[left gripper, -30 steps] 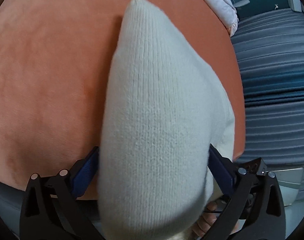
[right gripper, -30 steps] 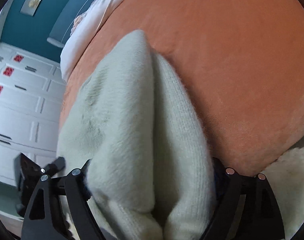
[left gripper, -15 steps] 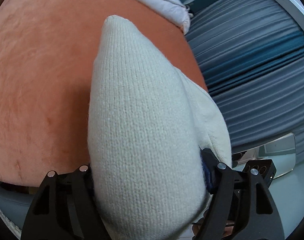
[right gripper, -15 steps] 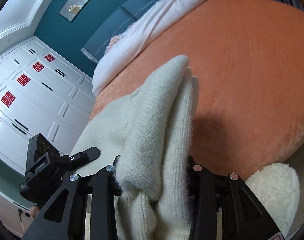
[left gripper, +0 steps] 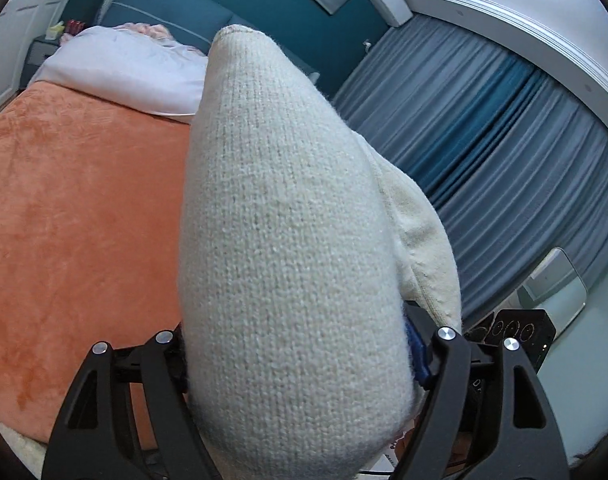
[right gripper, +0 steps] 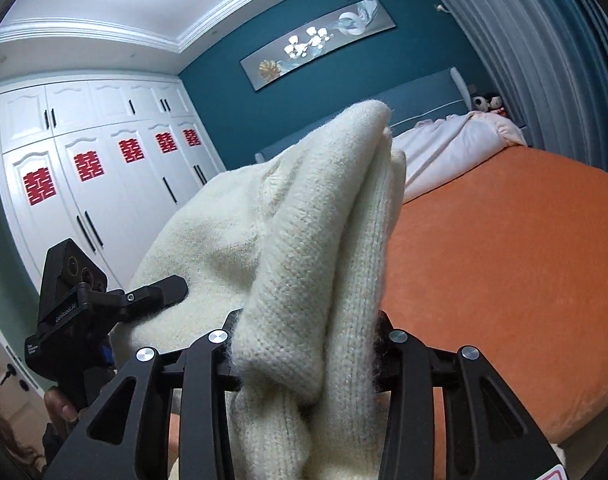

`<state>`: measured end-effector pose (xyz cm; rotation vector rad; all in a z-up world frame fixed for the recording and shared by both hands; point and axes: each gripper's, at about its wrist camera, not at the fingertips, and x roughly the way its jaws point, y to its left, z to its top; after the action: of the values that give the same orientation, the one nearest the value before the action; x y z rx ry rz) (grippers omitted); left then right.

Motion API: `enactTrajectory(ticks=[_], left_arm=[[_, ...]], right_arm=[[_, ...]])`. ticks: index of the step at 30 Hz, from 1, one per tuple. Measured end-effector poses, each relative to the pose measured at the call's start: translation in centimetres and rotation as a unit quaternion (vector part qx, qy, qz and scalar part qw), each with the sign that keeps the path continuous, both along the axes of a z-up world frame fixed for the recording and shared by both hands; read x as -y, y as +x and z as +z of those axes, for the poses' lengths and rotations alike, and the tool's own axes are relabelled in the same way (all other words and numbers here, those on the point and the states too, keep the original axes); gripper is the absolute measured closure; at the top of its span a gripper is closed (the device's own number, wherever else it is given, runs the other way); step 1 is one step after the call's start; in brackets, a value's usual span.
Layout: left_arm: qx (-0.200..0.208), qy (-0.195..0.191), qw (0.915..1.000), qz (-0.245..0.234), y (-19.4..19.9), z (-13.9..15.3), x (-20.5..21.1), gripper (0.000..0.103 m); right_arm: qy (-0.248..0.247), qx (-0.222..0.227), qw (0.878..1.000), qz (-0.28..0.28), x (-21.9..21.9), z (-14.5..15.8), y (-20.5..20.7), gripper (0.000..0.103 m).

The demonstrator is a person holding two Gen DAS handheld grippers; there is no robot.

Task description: Fold small clothes

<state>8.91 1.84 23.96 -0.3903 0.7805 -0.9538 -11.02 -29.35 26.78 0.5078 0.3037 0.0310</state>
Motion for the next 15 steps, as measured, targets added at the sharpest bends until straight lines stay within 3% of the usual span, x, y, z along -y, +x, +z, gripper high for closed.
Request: enactTrajectory(ticks=[2, 4, 5, 6, 7, 8, 10, 13, 14, 15], left_arm=[[-0.007, 0.028, 0.9991, 0.031, 1.6, -3.8, -3.2, 0.022], [-0.017, 0.082, 0.994, 0.071, 3.8, -9.7, -5.0, 0.019], [-0.035, 0.12, 0.9873, 0.098, 4.7, -13.1, -5.9, 0.022], [-0.067, 0.167, 0.9749, 0.131, 5.4, -16.7, -7.2, 0.027], [-0.097, 0.195, 0.9635, 0.156, 5.7, -18.9, -7.3, 0.04], [-0.114, 0.192, 0.9612, 0.162, 5.6, -20.1, -8.0, 0.043], [-0.104, 0.172, 0.9623, 0.184, 4.2, -20.4, -10.2, 0.04], [-0.087, 0.174, 0.9627, 0.188, 3.4, -19.8, -9.2, 0.02], [-0.093, 0.166, 0.9632, 0.19, 3.4, -19.8, -8.8, 0.012], [-0.103, 0.151, 0.9645, 0.191, 3.6, -20.0, -8.7, 0.01]], right_arm=[[0.012, -0.008, 1.0, 0.022, -1.1, -2.2, 2.7, 0.058], [0.023, -0.031, 0.998, 0.041, -2.0, -6.9, 6.6, 0.05], [0.022, -0.059, 0.997, 0.035, -2.4, -9.7, 8.0, 0.048], [0.015, -0.104, 0.994, 0.023, -2.8, -12.9, 9.0, 0.05], [0.008, -0.147, 0.989, 0.009, -3.3, -15.3, 9.1, 0.054], [-0.004, -0.184, 0.983, -0.001, -3.8, -17.5, 8.9, 0.063], [-0.009, -0.203, 0.979, 0.01, -4.3, -19.2, 7.1, 0.064], [-0.038, -0.216, 0.975, 0.022, -4.9, -19.2, 5.8, 0.063], [-0.04, -0.219, 0.975, 0.026, -4.8, -19.1, 6.0, 0.051], [-0.035, -0.226, 0.973, 0.024, -4.3, -19.3, 6.5, 0.037]])
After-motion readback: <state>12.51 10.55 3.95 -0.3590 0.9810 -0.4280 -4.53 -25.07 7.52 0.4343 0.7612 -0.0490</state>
